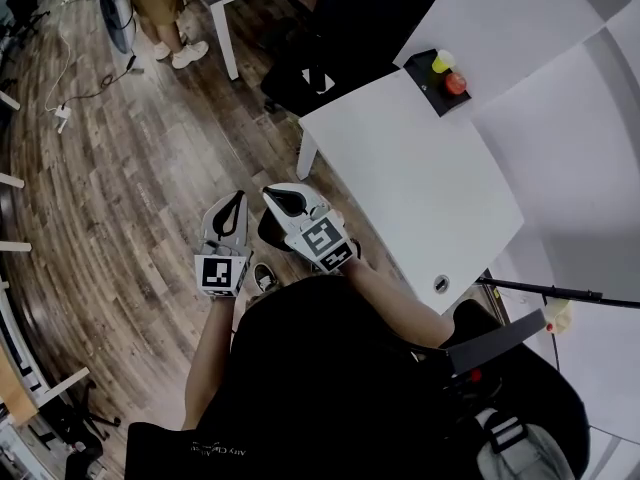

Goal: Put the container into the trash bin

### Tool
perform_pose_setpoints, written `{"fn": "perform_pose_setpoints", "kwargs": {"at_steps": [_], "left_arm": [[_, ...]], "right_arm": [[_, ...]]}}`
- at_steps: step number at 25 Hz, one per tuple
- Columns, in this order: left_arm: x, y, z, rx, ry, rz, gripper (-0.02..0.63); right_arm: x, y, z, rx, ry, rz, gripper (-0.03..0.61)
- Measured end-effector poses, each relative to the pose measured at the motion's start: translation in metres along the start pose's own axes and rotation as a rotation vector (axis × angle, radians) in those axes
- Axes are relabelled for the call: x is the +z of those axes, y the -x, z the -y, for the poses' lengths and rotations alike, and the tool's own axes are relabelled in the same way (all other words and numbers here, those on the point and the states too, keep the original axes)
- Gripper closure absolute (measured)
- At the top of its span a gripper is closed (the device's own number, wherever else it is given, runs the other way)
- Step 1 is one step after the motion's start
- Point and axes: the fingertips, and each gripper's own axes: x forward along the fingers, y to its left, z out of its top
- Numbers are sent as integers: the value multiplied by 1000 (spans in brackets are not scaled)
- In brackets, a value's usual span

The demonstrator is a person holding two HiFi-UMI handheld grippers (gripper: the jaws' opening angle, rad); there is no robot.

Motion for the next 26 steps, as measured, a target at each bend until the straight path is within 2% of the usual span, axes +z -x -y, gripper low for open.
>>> {"fn": "perform_pose_setpoints", "kwargs": {"at_steps": [15, 26], "left_arm": [[-19, 13, -8, 36, 45, -55, 617], [-36, 17, -16, 38, 72, -58, 616]], "right_arm": [[-16, -4, -14, 54, -31, -55, 565], [-34, -11, -22, 95, -52, -115, 566]]}}
